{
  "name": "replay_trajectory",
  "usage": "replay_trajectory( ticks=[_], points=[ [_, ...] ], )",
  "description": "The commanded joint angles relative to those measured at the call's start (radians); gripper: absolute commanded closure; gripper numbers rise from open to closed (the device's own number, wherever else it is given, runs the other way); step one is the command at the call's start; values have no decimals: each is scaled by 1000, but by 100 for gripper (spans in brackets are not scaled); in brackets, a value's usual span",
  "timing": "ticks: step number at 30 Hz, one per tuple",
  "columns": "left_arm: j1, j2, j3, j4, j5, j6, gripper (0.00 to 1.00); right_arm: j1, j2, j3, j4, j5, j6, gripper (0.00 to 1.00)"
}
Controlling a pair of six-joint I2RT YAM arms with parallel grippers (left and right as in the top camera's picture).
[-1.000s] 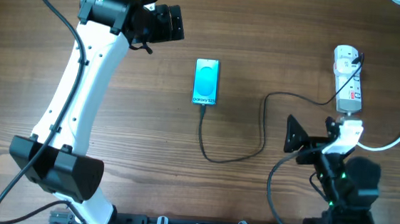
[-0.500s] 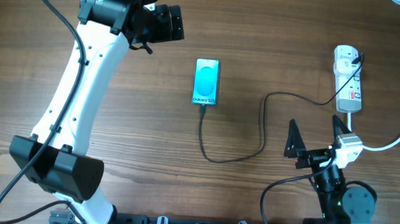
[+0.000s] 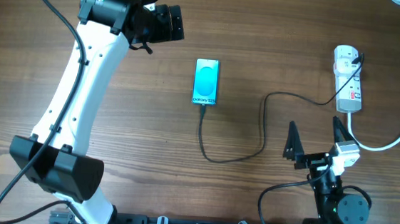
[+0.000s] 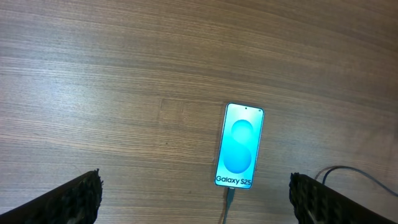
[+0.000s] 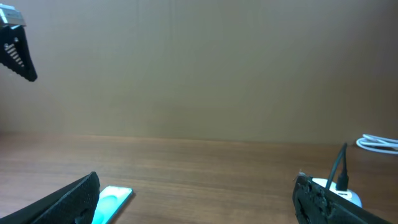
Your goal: Plug charger to phone and switch on socket
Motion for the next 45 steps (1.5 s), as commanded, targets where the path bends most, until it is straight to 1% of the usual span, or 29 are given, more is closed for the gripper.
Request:
replay_trajectory(
  ticks=[1,4,10,13,19,22,45],
  points=[
    [-1,6,-6,1,-13,-9,0,3,-18,-4,6,31,-20,0],
    [-1,6,-6,1,-13,-9,0,-4,-18,-4,-23,46,-20,0],
    [-1,6,-6,1,-13,-9,0,-29,-18,-4,-152,55,-21,0],
    [-1,6,-6,1,-13,-9,0,-29,-18,-4,-153,62,-24,0],
    [-1,6,-6,1,-13,-9,0,-29,-18,-4,-154,64,-127,0],
    [-1,6,-6,1,-13,-9,0,-29,-18,-4,-154,64,-152,0],
    [-1,6,-6,1,-13,-9,0,-29,-18,-4,-152,67,-151,0]
  ],
)
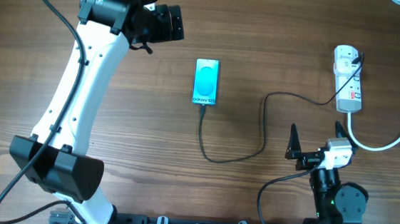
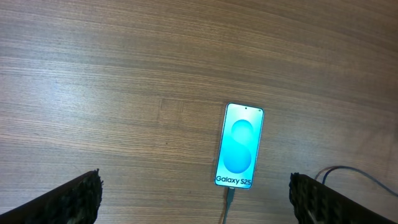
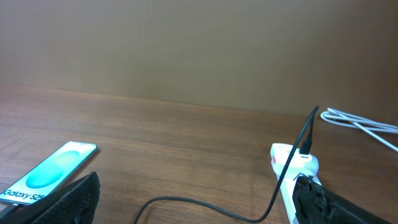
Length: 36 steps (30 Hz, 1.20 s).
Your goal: Plug charger to phone and switch on socket
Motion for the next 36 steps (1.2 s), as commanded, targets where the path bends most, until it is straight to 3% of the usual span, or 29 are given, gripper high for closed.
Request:
replay_trajectory(
  ticks=[1,20,25,36],
  points=[
    [-1,6,-6,1,-13,-9,0,-4,-14,-2,2,17,-8,0],
    [-1,6,-6,1,-13,-9,0,-4,-14,-2,2,17,-9,0],
    [3,6,-6,5,-96,79,0,-4,-14,-2,2,17,-9,0],
    [2,-35,-42,-95,-91,77,0,-4,-14,-2,2,17,-8,0]
  ],
)
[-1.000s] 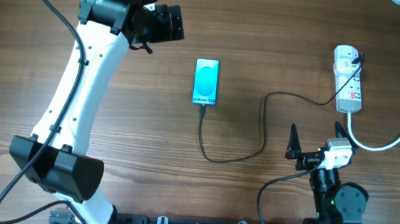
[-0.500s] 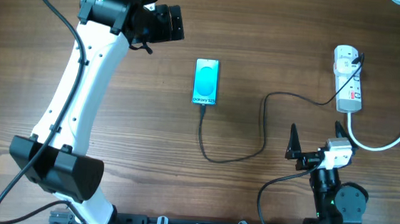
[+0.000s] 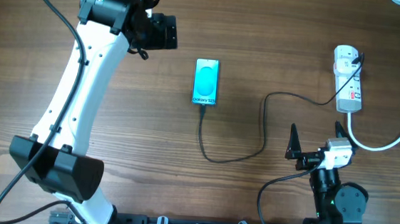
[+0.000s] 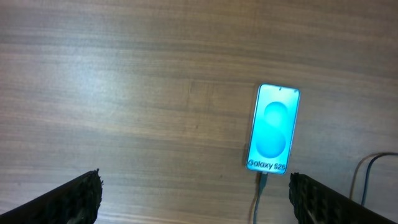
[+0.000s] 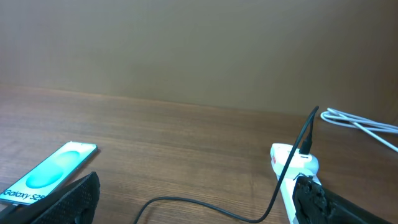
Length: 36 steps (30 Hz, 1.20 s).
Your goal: Plug charger to phone and switch on socket
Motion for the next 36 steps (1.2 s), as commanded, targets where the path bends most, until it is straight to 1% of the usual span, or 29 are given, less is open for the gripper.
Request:
replay_trajectory(
  ticks=[1,4,11,18,22,26,27,32,36],
  points=[
    [2,-54,-70,12,-16,16,0,-4,-14,-2,2,17,-8,0],
    [2,-111,-177,82,-16,17,0,-4,-14,-2,2,17,-9,0],
    [2,-287,-536,353,-16,18,0,-4,-14,-2,2,17,-8,0],
    [4,-460,-834,589,10,21,0,-4,-14,-2,2,17,-8,0],
    [25,-571,-962,644,56,21,0,-4,-14,-2,2,17,-8,0],
    [59,-679,-1052,650,66,22,0,-4,-14,-2,2,17,-8,1],
    [69,-718,-1080,661,66,32,0,-4,-14,-2,2,17,-8,0],
    [79,-909,-1187,684,100,163,0,-4,-14,-2,2,17,-9,0],
    [79,-1086,-1250,683,100,172,0,-4,-14,-2,2,17,-8,0]
  ],
)
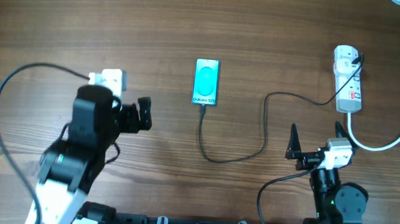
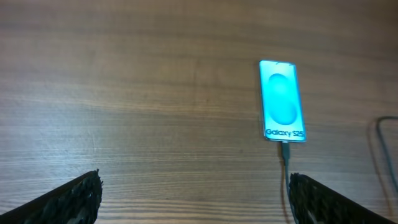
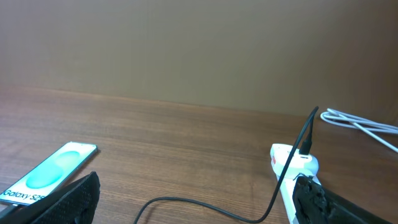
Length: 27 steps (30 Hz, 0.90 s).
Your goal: Plug charger to phone and switch on socket
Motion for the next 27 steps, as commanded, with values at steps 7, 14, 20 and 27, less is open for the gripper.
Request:
replay_trajectory(
  ticks=[7,14,20,27],
  points=[
    [3,-180,-84,6,31,88,0,-4,-13,-2,2,16,-8,0],
    [45,-283,-167,10,37,87,0,-4,-13,-2,2,16,-8,0],
    [111,-397,-240,32,64,88,0,-4,-13,-2,2,16,-8,0],
    [128,-521,-323,95,65,87,0,-4,-13,-2,2,16,-9,0]
  ],
)
